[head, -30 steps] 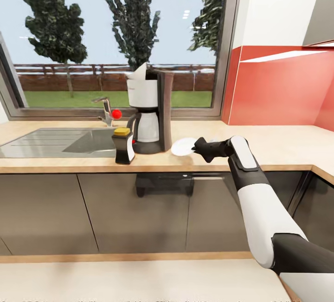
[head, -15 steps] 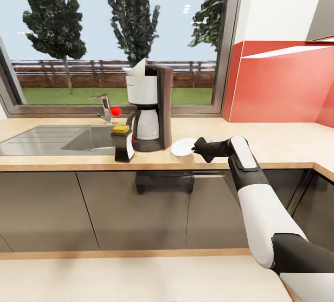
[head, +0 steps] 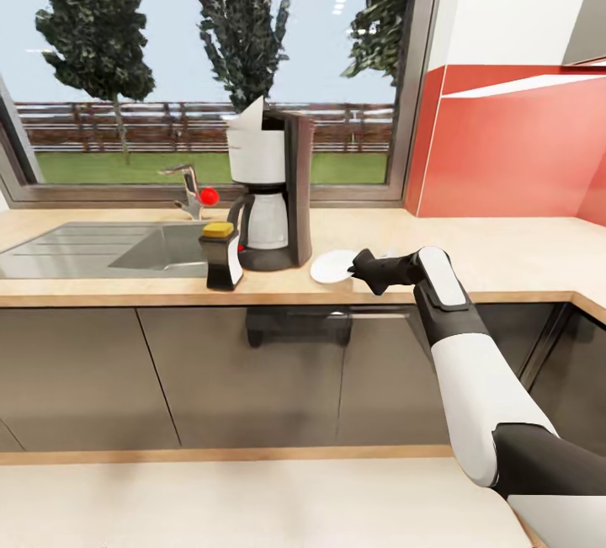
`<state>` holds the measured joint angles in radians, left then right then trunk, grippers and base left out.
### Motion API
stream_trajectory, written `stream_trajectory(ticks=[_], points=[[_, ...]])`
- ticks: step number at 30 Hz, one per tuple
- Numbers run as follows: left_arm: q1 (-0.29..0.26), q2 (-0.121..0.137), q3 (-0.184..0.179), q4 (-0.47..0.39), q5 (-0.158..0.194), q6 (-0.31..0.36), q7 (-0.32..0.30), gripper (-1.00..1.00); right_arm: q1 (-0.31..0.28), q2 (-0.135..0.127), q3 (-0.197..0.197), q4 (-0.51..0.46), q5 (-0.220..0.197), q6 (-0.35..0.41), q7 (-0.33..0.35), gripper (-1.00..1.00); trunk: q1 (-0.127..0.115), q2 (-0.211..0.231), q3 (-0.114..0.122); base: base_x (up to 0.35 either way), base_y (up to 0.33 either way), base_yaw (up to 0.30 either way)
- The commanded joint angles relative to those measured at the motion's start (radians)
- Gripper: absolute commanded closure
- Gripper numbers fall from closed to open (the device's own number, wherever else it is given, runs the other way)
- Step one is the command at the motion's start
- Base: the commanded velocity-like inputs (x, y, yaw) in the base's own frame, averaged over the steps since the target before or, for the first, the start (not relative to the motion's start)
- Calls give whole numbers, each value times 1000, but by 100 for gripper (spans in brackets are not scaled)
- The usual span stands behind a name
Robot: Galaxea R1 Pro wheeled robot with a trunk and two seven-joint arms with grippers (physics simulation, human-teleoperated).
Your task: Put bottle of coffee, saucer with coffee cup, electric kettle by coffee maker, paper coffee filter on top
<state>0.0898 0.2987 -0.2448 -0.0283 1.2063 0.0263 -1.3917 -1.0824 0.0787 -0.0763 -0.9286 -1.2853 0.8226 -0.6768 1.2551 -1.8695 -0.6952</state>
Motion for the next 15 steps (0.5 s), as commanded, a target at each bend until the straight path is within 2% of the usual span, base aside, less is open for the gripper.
stream_trajectory(ticks=[1, 15], points=[[1, 0, -9, -2, 9, 3, -1, -100, -1, 1, -3, -1, -12, 0, -10, 100, 0, 0, -2, 0, 0, 0], [1, 0, -10, -2, 9, 3, -1, -100, -1, 1, -3, -1, -12, 0, -9, 100, 0, 0, -12, 0, 0, 0]])
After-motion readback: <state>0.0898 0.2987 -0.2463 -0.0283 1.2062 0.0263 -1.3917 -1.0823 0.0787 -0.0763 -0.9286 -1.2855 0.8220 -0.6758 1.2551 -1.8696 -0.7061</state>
